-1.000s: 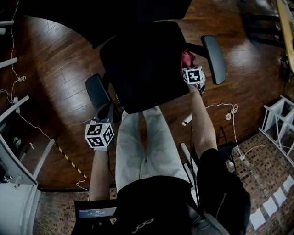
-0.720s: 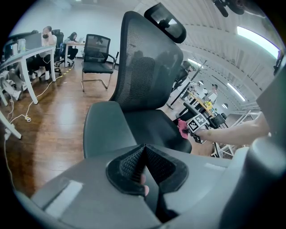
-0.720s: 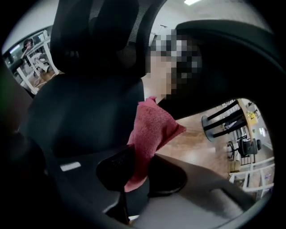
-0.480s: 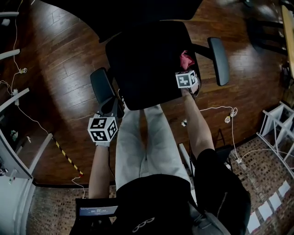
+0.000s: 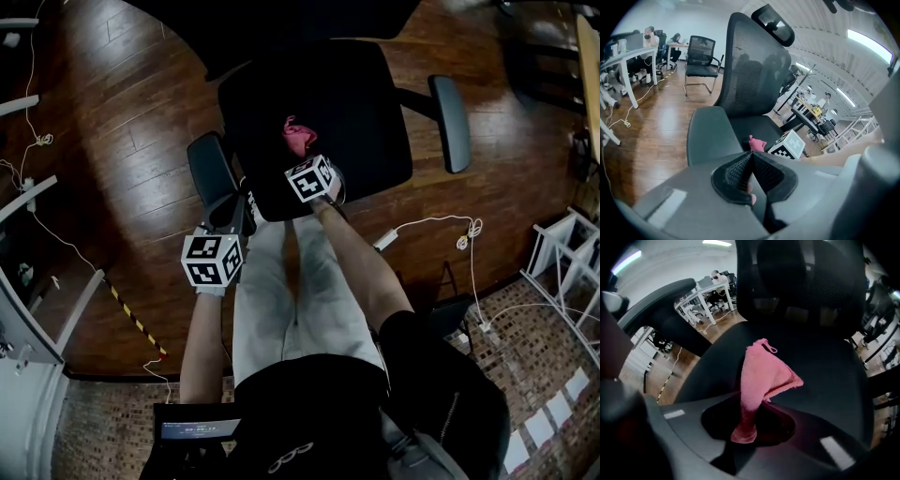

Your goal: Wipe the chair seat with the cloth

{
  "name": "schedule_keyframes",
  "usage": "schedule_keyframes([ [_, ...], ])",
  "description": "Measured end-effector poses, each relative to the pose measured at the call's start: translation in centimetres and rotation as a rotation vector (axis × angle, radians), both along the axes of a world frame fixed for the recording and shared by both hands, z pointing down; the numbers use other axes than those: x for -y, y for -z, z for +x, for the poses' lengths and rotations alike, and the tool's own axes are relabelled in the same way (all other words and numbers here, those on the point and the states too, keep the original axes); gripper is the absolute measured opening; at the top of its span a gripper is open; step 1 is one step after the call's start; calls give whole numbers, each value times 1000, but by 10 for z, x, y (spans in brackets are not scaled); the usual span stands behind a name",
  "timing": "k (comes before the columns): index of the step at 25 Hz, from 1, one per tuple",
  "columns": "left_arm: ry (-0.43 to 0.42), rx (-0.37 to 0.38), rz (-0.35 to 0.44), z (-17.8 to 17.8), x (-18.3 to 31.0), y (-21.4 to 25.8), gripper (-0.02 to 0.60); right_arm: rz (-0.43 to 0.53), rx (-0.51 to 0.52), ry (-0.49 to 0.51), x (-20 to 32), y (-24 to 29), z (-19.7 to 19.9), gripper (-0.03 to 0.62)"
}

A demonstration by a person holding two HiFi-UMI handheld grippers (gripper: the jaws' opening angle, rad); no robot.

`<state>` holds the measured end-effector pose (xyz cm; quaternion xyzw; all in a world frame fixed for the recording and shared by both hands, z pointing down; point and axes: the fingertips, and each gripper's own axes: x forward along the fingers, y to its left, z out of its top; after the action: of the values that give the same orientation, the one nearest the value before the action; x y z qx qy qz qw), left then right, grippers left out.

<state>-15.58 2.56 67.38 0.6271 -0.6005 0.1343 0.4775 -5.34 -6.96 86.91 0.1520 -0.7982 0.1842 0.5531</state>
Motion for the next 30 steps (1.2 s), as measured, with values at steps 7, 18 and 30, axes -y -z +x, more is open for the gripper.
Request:
schedule_keyframes([
  [7, -3, 0, 5, 1, 1, 0, -6, -158, 195, 44, -59, 16, -54, 67],
  [18, -14, 18, 13, 4, 9, 1, -6, -391, 346, 166, -115, 31, -84, 67],
  [30, 50, 88, -21, 9, 14, 3, -6, -203, 199, -93, 33, -2, 81, 67],
])
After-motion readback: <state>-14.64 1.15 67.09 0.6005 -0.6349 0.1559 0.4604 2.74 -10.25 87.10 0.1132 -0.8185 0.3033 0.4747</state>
